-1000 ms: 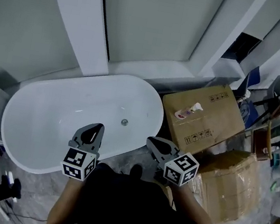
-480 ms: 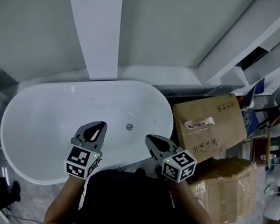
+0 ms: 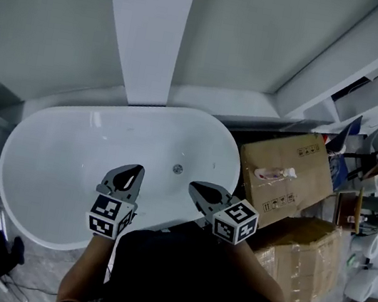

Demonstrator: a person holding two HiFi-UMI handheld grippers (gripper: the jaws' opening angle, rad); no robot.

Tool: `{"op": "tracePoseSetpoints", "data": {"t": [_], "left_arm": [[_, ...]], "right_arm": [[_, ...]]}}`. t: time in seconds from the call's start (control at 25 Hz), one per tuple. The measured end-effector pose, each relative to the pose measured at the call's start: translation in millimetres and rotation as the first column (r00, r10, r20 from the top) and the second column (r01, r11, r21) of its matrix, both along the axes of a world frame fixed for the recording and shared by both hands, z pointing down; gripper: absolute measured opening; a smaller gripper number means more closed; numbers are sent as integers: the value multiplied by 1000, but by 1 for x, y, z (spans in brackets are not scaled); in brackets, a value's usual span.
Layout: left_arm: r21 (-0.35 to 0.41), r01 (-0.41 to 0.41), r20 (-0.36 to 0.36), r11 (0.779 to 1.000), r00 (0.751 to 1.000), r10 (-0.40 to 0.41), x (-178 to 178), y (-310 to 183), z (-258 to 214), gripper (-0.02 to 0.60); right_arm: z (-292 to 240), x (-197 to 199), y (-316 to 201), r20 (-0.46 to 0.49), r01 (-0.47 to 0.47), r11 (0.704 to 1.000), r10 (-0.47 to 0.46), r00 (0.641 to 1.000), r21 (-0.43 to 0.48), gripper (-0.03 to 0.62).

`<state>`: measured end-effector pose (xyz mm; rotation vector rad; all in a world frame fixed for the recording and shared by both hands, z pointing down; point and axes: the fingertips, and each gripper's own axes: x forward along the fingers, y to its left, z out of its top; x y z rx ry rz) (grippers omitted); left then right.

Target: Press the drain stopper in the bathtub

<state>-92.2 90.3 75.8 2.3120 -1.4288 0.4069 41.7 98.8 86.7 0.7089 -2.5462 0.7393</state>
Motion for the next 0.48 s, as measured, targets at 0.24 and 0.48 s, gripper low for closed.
{"op": "tracePoseSetpoints", "data": {"t": [0.24,0.48], "left_arm": [[-26,-1,-32,1000,999,1,16,-37,4,14],[-60,9,-60,998,998,-13,33,-79,20,15]], "right_arm": [[6,9,-48,6,-1,1000,1,1000,5,14],[28,18,-81,-30,45,999,-46,998,-14,14]]}}
